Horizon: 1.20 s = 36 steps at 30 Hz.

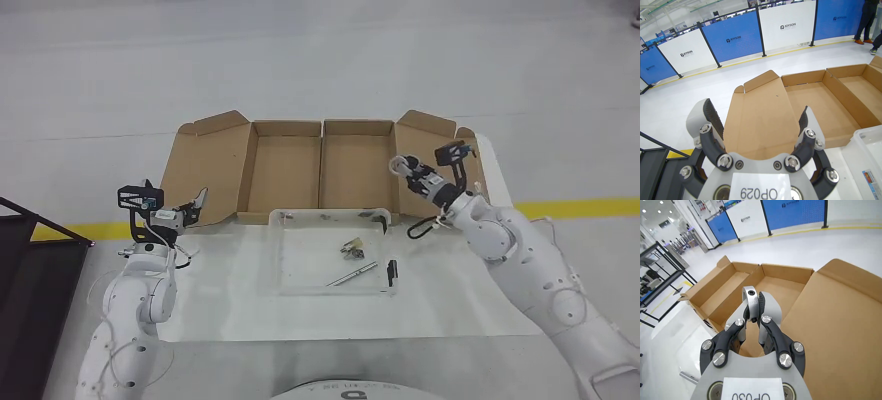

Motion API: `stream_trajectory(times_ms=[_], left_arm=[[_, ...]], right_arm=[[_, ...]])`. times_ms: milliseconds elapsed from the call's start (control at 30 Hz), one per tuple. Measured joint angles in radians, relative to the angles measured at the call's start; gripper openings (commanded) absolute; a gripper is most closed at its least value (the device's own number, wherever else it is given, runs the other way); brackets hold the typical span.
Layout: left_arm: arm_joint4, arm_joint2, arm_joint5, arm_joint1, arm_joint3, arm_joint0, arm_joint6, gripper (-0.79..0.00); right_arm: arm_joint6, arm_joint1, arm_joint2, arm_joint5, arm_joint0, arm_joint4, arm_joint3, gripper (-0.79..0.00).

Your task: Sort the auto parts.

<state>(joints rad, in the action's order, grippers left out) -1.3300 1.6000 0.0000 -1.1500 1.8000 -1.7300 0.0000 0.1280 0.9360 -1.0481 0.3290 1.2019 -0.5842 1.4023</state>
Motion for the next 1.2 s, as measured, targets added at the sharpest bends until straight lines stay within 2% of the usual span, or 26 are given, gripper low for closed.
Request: stream_trajectory(times_ms=[167, 467, 500, 533, 567, 800, 967, 1000, 1067, 1200], left_arm=[[0.0, 0.0, 0.0, 0.0, 0.0, 0.0, 0.0, 0.0], [0.0, 0.0, 0.0, 0.0, 0.0, 0.0, 0.0, 0.0], [0.0, 0.0, 0.0, 0.0, 0.0, 0.0, 0.0, 0.0], [0.0, 0.0, 0.0, 0.0, 0.0, 0.0, 0.0, 0.0], [0.0, 0.0, 0.0, 0.0, 0.0, 0.0, 0.0, 0.0], [0.0, 0.0, 0.0, 0.0, 0.0, 0.0, 0.0, 0.0], [0.0, 0.0, 0.0, 0.0, 0.0, 0.0, 0.0, 0.0], [0.0, 0.0, 0.0, 0.0, 0.0, 0.0, 0.0, 0.0], [0.0, 0.0, 0.0, 0.0, 0.0, 0.0, 0.0, 0.0], [0.0, 0.0, 0.0, 0.0, 0.0, 0.0, 0.0, 0.0]], right_arm=[[0.094, 0.033, 0.077, -0.063, -0.08, -0.004, -0.065, -0.785], [0.099, 0.071, 0.127, -0.062, -0.141, -0.007, -0.146, -0.782], [0.099, 0.073, 0.128, -0.062, -0.143, -0.008, -0.15, -0.683], [0.099, 0.076, 0.13, -0.062, -0.146, -0.008, -0.154, -0.526], [0.099, 0.078, 0.13, -0.062, -0.147, -0.008, -0.157, 0.0], [0.075, 0.087, 0.115, -0.038, -0.139, 0.013, -0.164, 0.0], [0.042, 0.086, 0.093, 0.029, -0.113, 0.014, -0.143, 0.0], [0.029, 0.085, 0.086, 0.064, -0.105, 0.025, -0.134, 0.0], [-0.006, 0.079, 0.064, 0.198, -0.08, 0.072, -0.114, 0.0], [-0.057, 0.061, 0.003, 0.537, -0.036, 0.173, -0.111, 0.0]])
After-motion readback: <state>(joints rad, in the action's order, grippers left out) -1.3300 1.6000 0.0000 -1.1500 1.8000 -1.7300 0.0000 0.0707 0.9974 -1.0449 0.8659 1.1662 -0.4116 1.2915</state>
